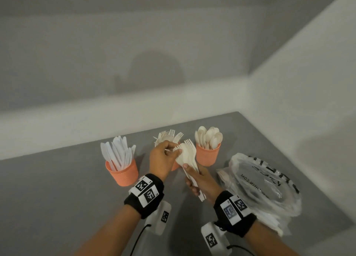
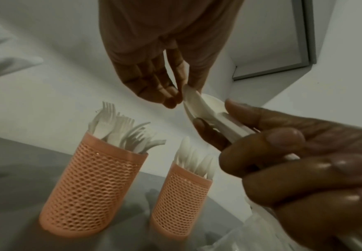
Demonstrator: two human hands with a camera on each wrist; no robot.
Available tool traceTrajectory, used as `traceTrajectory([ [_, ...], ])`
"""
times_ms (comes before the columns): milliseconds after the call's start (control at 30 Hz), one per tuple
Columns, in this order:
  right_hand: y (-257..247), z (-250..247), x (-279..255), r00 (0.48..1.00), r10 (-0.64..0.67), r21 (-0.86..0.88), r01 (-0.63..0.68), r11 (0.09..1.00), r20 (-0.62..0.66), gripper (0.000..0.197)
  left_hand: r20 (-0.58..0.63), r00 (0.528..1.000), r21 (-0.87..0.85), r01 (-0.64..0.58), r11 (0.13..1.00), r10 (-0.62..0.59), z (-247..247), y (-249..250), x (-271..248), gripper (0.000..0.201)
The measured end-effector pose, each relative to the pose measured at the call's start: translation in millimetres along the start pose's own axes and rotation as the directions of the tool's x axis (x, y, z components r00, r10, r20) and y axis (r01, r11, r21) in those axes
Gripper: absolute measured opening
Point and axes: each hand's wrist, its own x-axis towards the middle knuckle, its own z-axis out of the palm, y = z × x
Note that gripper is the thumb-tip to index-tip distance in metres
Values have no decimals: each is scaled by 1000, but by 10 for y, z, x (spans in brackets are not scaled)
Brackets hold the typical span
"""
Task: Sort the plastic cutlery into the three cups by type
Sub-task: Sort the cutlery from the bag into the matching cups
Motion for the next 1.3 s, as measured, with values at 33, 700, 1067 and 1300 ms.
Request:
traceTrajectory([
  [33,16,-36,-30,1000,5,1,-5,1000,-12,22,2,1000,6,2,1000,-2,41,12,-9,6],
  [700,59,-649,-37,990,9,-50,-16,999,-142,28,147,941,-488,337,805,-305,491,291,140,11],
  [1067,-167,-675,150,987,5,7,-4,1000,-163,29,245,915,-441,399,804,-320,466,260,338,29],
  [1300,-187,-547,95,999,45,-174,-46,984,-6,20,341,900,-346,387,855,-270,824,254,95,21],
])
